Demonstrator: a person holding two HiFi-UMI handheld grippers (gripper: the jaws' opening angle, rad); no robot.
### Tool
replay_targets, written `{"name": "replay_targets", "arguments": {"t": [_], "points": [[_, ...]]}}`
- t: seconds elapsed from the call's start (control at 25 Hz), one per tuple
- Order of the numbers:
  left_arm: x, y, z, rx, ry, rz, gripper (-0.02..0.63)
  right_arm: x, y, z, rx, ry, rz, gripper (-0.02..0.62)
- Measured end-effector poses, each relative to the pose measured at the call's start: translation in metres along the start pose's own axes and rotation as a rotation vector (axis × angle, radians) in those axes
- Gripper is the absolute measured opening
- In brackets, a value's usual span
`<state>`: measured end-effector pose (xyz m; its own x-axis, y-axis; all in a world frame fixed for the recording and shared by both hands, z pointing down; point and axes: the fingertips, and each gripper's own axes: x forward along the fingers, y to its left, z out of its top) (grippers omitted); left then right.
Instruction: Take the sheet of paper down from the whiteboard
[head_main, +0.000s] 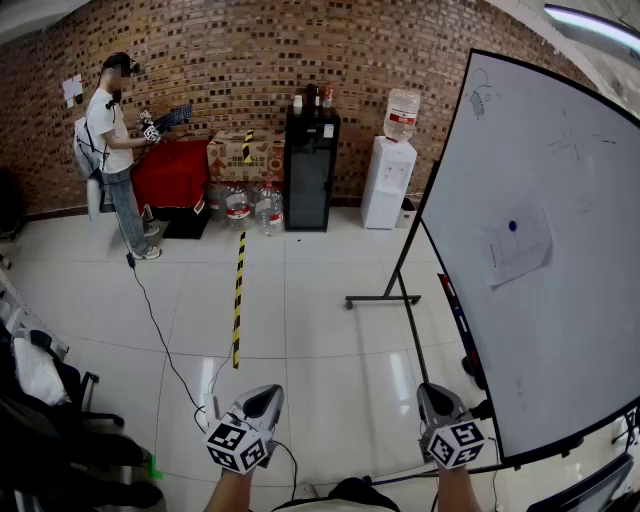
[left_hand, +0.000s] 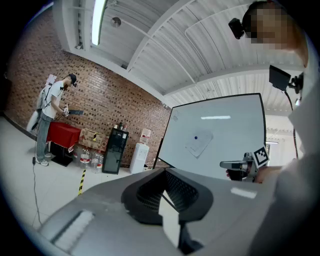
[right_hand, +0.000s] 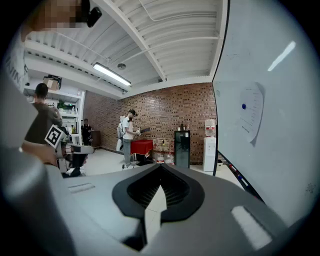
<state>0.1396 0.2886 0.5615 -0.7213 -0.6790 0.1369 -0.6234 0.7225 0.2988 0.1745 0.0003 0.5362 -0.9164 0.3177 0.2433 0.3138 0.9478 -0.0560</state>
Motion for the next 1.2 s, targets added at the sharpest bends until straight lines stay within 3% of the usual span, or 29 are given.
{"name": "replay_targets", "arguments": {"t": [0.24,0.52,0.84,1.04,1.2], "points": [[0.028,0.026,0.015,0.030,0.011,-0.030,0.003,0.035,-0.008,0.008,0.001,0.002,-0.020,0.002],[0.102,0.062,0.040,0.074,0.013,-0.059,0.003,0.090,-0.049,0.018,0.006,-0.009,-0.049,0.002],[0.259,0.071,0.087,0.133,0.035,-0.170,0.003,0.157,-0.146,0.071,0.037,-0.097,-0.126,0.002],[0.359,0.048,0.114,0.177,0.041,-0.284,0.003,0.174,-0.212,0.108,0.029,-0.157,-0.224,0.002],[0.418,0.026,0.122,0.189,0.058,-0.386,0.003,0.166,-0.248,0.116,0.043,-0.169,-0.316,0.002]]}}
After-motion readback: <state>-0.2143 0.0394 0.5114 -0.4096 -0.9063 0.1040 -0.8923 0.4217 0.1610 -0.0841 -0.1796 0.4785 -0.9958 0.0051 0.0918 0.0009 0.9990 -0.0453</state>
